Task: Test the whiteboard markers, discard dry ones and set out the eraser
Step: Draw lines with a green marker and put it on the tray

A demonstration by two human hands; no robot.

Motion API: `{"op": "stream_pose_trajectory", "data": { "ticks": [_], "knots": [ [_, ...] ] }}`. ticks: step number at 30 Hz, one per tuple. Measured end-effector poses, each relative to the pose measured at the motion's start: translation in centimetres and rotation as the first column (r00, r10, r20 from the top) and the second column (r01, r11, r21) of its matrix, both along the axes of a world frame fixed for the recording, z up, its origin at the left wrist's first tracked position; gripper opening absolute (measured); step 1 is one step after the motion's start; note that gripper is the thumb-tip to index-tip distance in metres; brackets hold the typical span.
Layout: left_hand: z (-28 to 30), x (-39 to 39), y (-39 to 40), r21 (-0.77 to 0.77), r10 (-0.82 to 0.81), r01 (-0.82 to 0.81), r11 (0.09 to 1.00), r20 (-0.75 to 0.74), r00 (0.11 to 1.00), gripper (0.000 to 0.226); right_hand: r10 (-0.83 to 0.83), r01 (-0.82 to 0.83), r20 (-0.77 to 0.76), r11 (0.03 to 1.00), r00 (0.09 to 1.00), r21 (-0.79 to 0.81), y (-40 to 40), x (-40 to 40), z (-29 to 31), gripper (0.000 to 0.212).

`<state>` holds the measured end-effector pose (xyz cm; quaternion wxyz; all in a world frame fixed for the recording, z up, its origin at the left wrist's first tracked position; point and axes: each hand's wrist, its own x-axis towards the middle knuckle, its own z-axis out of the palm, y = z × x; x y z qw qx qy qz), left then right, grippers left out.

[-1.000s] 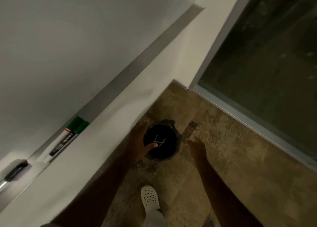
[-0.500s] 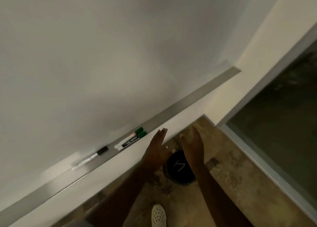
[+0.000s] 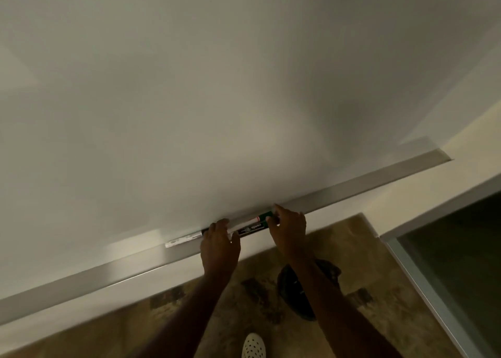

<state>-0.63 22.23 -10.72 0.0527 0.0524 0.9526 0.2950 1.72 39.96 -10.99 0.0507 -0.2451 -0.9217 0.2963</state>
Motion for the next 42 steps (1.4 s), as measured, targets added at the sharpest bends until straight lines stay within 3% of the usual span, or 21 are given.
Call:
{"op": "stream_pose_trajectory", "data": {
  "ticks": [3,8,15,21,26,29,32,35,42],
  "knots": [
    [-0.2,-0.6,0.1,-0.05,0.021,-0.019,0.999,0.044,0.999,0.03,0.009,-0.016,0.116,0.998,0.993,0.062,-0.4,-0.7,-0.6,0.037],
    [-0.5,-1.1,0.2,-0.054,0.025,-0.023,0.998,0.034,0.999,0.027,0.006,-0.012,0.132,0.999,0.991,0.046,-0.5,-0.8,-0.3,0.035],
    [-0.8,-1.4,-0.2,-0.032,0.033,-0.033,0.999,0.0,0.999,0.029,-0.011,0.003,-0.188,0.999,0.982,-0.046,-0.3,-0.7,0.5,0.028],
    [-0.6,-1.4,-0.8,-0.042,-0.014,0.013,0.999,-0.023,1.0,0.03,0.026,-0.091,-0.354,0.982,0.935,-0.167,-1.1,-0.6,1.3,0.023],
    [1.5,-1.7,-1.0,-0.038,-0.144,0.143,0.989,-0.014,0.989,0.021,0.03,-0.2,-0.428,0.912,0.903,-0.358,-2.8,-0.4,4.0,0.019],
    [4.3,-1.9,-1.4,0.158,-0.155,0.155,0.975,-0.009,0.988,0.03,0.011,-0.237,-0.502,0.89,0.865,-0.389,-3.8,0.0,6.9,0.024],
    [8.8,-1.4,-2.1,0.43,-0.204,0.208,0.878,-0.056,0.977,0.033,0.041,-0.293,-0.561,0.883,0.827,-0.367,-4.5,0.4,10.4,0.031],
    [13.4,-1.2,-2.7,0.635,-0.185,0.223,0.74,-0.127,0.974,0.031,0.021,-0.342,-0.532,0.787,0.847,-0.514,-5.6,0.6,14.1,0.025],
    [21.6,-1.6,-5.1,0.849,-0.26,0.274,0.452,-0.168,0.951,0.043,-0.013,-0.469,-0.554,0.515,0.833,-0.717,-9.0,-0.6,23.7,0.017]
  ]
}}
